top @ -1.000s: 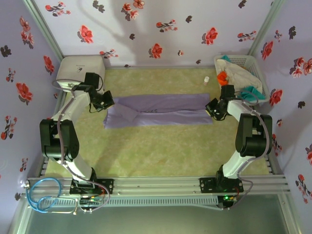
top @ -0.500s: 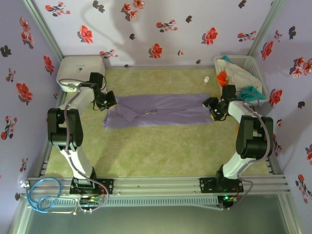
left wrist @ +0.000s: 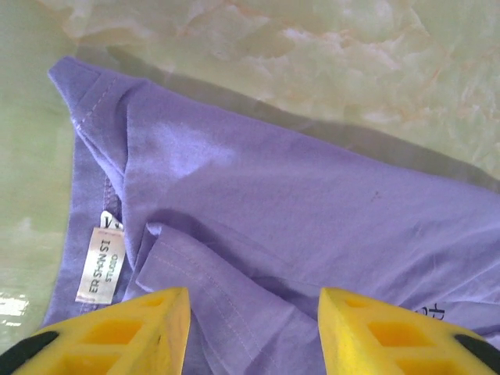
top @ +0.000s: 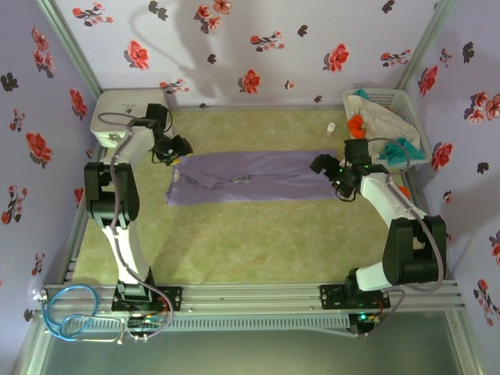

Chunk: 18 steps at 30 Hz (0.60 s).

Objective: Fold and stack the t-shirts

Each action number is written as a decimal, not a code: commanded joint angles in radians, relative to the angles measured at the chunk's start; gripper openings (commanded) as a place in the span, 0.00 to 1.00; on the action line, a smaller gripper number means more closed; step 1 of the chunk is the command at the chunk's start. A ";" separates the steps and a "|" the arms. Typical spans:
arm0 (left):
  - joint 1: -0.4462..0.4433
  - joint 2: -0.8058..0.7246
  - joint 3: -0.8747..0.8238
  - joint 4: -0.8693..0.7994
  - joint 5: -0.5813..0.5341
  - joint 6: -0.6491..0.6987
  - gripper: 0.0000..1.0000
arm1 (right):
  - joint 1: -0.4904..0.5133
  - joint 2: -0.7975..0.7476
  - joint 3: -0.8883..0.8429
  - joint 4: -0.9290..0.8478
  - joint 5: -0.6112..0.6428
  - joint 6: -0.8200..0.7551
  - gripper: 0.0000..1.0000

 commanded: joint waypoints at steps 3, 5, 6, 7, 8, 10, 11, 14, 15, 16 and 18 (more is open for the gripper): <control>-0.025 -0.155 -0.074 -0.024 -0.002 -0.005 0.51 | 0.044 -0.034 0.002 -0.058 0.072 -0.066 0.99; -0.047 -0.204 -0.125 -0.010 -0.002 -0.010 0.53 | 0.053 -0.045 -0.006 -0.048 0.078 -0.065 0.99; -0.061 -0.231 -0.155 -0.001 -0.003 -0.014 0.53 | 0.057 -0.051 -0.014 -0.043 0.087 -0.059 0.99; -0.076 -0.259 -0.194 0.014 -0.002 -0.022 0.53 | 0.060 -0.059 -0.022 -0.036 0.099 -0.049 0.99; -0.090 -0.283 -0.227 0.026 -0.002 -0.032 0.54 | 0.063 -0.067 -0.029 -0.028 0.109 -0.044 0.99; -0.124 -0.339 -0.308 0.066 -0.002 -0.061 0.54 | 0.071 -0.084 -0.049 -0.008 0.129 -0.028 0.99; -0.139 -0.360 -0.345 0.085 -0.003 -0.077 0.54 | 0.074 -0.091 -0.057 0.004 0.137 -0.026 0.99; -0.192 -0.432 -0.466 0.166 -0.009 -0.141 0.55 | 0.079 -0.107 -0.082 0.038 0.151 -0.011 0.99; -0.212 -0.451 -0.499 0.202 -0.014 -0.161 0.56 | 0.079 -0.103 -0.079 0.032 0.147 -0.009 0.99; -0.230 -0.467 -0.535 0.231 -0.019 -0.180 0.56 | 0.079 -0.098 -0.075 0.030 0.139 -0.009 0.99; -0.254 -0.487 -0.591 0.275 -0.027 -0.213 0.56 | 0.080 -0.092 -0.077 0.034 0.133 -0.007 0.99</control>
